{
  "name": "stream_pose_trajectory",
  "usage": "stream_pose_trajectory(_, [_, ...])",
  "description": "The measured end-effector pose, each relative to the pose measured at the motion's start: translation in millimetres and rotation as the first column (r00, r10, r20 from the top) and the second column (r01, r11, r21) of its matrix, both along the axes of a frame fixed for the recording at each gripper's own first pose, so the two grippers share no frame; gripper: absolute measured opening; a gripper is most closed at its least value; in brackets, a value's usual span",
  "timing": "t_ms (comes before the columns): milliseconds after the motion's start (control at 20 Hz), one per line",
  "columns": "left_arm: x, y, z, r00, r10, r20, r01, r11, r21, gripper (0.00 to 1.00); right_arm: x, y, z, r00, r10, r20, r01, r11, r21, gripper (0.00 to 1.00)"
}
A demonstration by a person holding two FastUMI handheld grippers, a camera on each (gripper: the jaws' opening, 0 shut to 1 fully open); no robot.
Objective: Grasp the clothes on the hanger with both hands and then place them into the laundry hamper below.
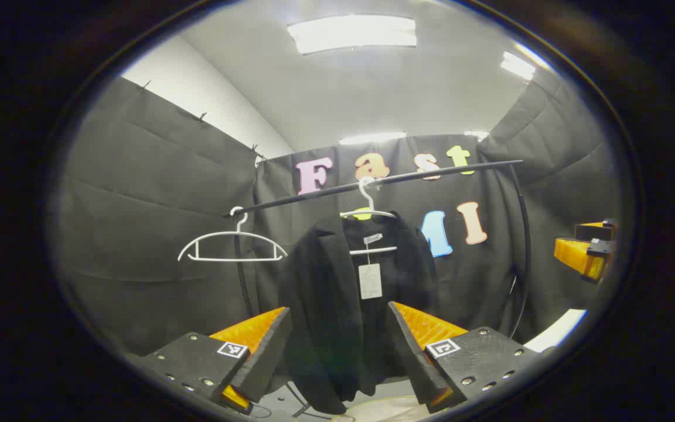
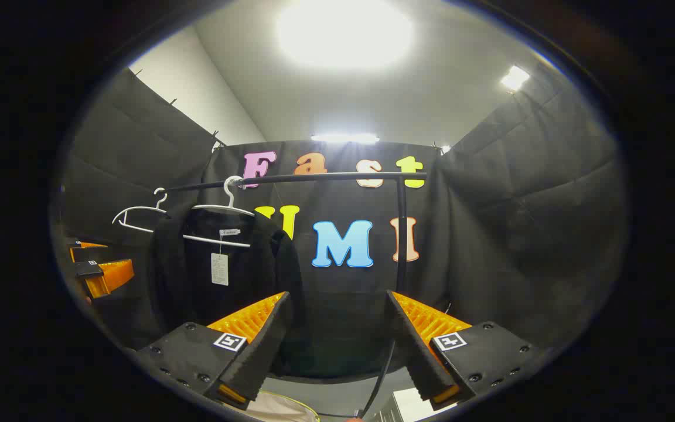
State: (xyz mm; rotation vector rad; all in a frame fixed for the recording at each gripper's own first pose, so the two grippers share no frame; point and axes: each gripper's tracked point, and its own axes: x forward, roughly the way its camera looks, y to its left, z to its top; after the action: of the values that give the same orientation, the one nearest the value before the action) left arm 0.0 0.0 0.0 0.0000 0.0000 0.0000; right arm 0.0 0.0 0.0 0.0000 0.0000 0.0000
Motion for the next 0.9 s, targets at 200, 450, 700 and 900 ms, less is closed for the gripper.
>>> stream_pose_trajectory(200, [5.5, 0.5, -1.7, 1.000, 0.004, 0.001, -0.004, 1.000, 0.009, 0.94, 5.9, 4.3, -2.0, 1.000, 0.011, -0.003, -0.011, 1.000, 0.004, 1.00])
stream_pose_trajectory(450, [7.8, 1.9, -8.2, 1.000, 0.004, -0.011, -0.004, 1.000, -0.002, 0.94, 8.8, 7.4, -7.6, 1.000, 0.016, -0.012, -0.016, 1.000, 0.002, 0.96])
stream_pose_trajectory(700, [9.1, 9.1, -6.7, 1.000, 0.007, -0.002, -0.007, 1.000, -0.003, 0.94, 9.4, 9.7, -10.3, 1.000, 0.010, -0.027, -0.009, 1.000, 0.018, 1.00])
stream_pose_trajectory(900, [9.2, 16.8, -8.6, 1.000, 0.008, -0.004, -0.008, 1.000, -0.007, 0.94, 11.0, 17.0, -8.8, 1.000, 0.017, -0.023, -0.017, 1.000, 0.021, 1.00])
